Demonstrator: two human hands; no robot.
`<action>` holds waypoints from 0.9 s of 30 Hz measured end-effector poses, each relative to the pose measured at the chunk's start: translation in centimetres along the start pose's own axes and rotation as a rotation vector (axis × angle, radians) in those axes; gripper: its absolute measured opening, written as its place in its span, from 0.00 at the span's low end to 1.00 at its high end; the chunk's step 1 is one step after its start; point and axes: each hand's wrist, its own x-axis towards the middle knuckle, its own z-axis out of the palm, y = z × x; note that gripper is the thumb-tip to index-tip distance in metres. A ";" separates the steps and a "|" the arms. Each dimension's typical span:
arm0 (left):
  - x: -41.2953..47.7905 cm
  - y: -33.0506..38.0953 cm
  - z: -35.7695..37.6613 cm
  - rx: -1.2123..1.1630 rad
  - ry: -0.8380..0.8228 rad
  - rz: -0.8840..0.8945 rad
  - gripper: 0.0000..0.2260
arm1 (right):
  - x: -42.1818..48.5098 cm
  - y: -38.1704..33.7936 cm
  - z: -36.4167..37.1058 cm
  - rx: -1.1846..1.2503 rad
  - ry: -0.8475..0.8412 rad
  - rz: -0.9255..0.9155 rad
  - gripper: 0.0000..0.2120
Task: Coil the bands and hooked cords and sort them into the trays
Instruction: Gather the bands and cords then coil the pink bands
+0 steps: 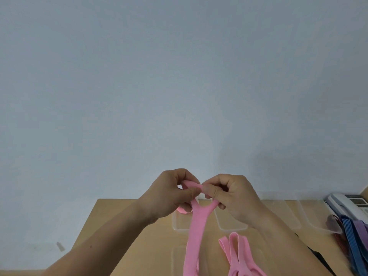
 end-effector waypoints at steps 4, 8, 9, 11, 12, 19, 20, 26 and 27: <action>-0.2 0.2 0.2 -0.156 -0.032 -0.148 0.15 | 0.1 0.5 0.7 -0.107 0.086 -0.148 0.08; -0.6 0.6 -0.3 -0.238 -0.162 -0.264 0.16 | 0.3 1.1 1.0 -0.293 0.145 -0.354 0.07; -0.6 0.6 -0.4 -0.262 -0.158 -0.271 0.16 | 0.4 1.3 1.0 -0.318 0.156 -0.393 0.05; -0.6 0.5 -0.5 -0.285 -0.137 -0.264 0.12 | 0.4 1.5 1.2 -0.345 0.184 -0.460 0.04; -0.6 0.5 -0.5 -0.291 -0.127 -0.257 0.10 | 0.5 1.7 1.2 -0.367 0.204 -0.498 0.04; -0.6 0.9 0.1 -0.406 -0.071 -0.223 0.14 | 0.7 1.4 1.6 -0.504 0.277 -0.690 0.03; -0.6 1.0 0.1 -0.412 -0.050 -0.226 0.15 | 0.7 1.5 1.6 -0.521 0.283 -0.709 0.04; -0.7 0.7 0.1 -0.342 0.041 -0.185 0.08 | 0.7 2.3 1.4 -0.562 0.309 -0.749 0.03; -0.8 0.6 0.1 -0.324 0.066 -0.170 0.07 | 0.6 2.4 1.3 -0.516 0.295 -0.704 0.03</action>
